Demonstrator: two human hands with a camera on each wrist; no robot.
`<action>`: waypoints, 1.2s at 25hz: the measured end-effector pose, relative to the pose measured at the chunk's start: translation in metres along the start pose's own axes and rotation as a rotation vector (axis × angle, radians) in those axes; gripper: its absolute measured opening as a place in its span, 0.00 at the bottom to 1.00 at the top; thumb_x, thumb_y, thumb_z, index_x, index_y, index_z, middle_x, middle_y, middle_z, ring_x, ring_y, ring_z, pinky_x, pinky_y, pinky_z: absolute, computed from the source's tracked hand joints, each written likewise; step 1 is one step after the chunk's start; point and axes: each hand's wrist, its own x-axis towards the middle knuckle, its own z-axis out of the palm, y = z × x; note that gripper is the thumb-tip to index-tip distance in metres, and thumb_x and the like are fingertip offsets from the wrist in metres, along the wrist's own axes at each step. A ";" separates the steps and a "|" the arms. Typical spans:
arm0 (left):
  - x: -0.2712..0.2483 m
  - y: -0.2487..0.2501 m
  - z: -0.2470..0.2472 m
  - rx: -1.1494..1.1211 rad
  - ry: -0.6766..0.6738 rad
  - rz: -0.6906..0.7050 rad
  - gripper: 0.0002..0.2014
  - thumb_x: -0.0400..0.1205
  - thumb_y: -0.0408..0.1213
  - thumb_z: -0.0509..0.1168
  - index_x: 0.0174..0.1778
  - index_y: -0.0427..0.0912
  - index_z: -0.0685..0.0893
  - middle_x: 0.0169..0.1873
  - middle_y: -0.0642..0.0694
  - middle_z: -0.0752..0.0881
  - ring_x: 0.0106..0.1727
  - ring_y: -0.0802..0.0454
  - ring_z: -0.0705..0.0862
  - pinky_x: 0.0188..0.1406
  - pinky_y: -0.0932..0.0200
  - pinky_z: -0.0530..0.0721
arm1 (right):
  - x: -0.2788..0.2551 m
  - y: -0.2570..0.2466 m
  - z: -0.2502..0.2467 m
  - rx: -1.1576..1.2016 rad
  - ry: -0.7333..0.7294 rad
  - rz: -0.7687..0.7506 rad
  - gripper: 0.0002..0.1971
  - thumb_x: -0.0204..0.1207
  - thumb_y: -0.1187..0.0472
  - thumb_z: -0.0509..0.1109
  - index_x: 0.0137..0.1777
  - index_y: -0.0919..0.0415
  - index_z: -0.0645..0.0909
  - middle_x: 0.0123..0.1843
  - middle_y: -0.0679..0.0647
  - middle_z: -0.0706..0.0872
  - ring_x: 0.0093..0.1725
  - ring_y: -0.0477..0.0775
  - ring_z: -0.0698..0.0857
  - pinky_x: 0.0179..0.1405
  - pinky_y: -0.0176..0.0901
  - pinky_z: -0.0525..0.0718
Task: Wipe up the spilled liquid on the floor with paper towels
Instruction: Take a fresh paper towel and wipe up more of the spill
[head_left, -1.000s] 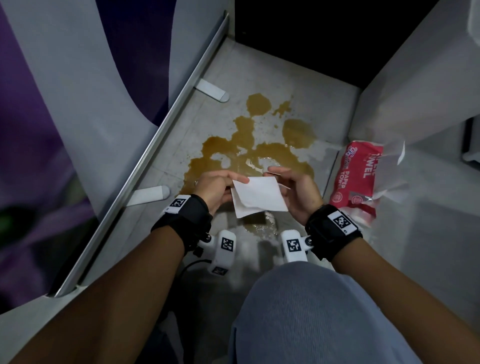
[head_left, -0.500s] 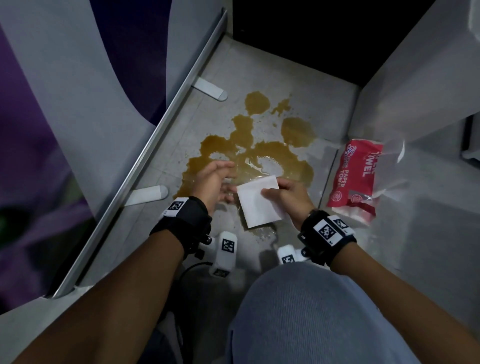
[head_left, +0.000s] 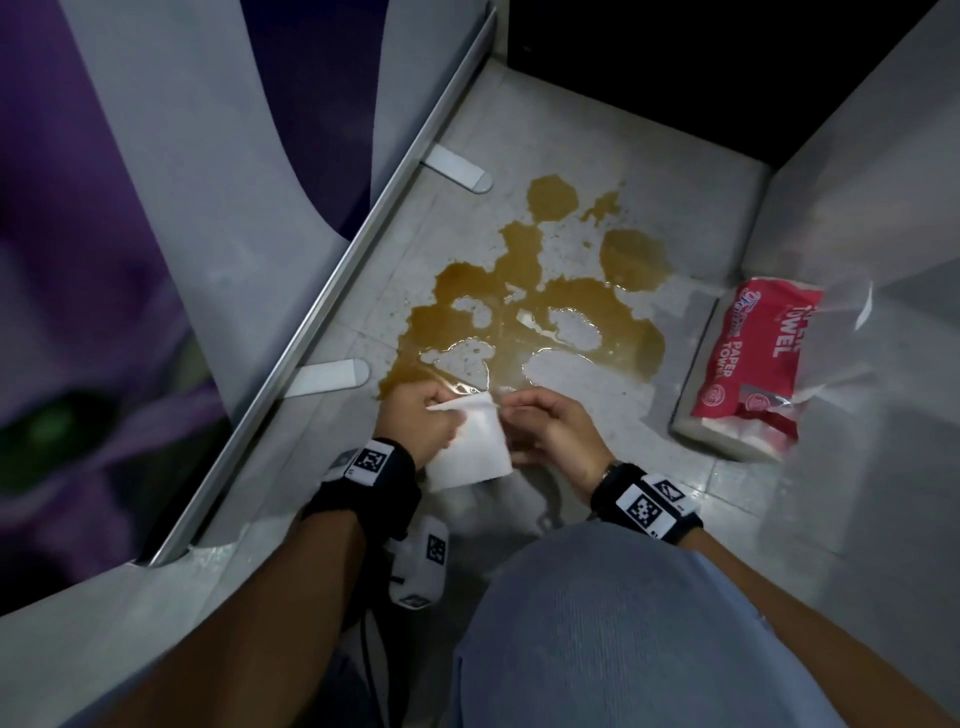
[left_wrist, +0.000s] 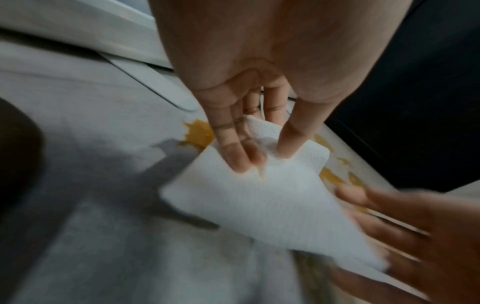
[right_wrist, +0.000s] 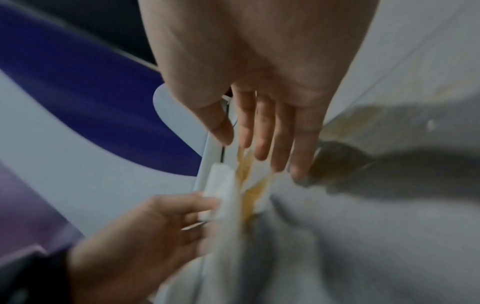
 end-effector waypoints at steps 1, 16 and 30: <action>0.003 -0.008 -0.008 0.114 0.058 -0.007 0.06 0.72 0.30 0.73 0.31 0.41 0.85 0.27 0.44 0.86 0.33 0.43 0.84 0.41 0.50 0.86 | 0.003 0.008 -0.010 -0.159 0.090 -0.105 0.07 0.79 0.69 0.71 0.52 0.59 0.87 0.45 0.56 0.91 0.43 0.53 0.88 0.47 0.48 0.87; 0.009 -0.079 -0.010 0.382 0.677 -0.003 0.13 0.77 0.26 0.67 0.39 0.49 0.93 0.61 0.46 0.72 0.62 0.41 0.67 0.54 0.57 0.74 | 0.013 0.088 -0.115 -1.285 0.295 -0.797 0.22 0.81 0.66 0.62 0.75 0.68 0.77 0.77 0.67 0.75 0.75 0.70 0.74 0.75 0.66 0.71; 0.017 -0.067 0.022 0.044 0.629 -0.104 0.38 0.77 0.25 0.68 0.81 0.54 0.67 0.72 0.40 0.79 0.73 0.38 0.76 0.73 0.43 0.77 | 0.013 0.090 -0.116 -1.294 0.275 -0.778 0.25 0.80 0.62 0.58 0.77 0.67 0.76 0.79 0.67 0.74 0.77 0.70 0.73 0.78 0.68 0.67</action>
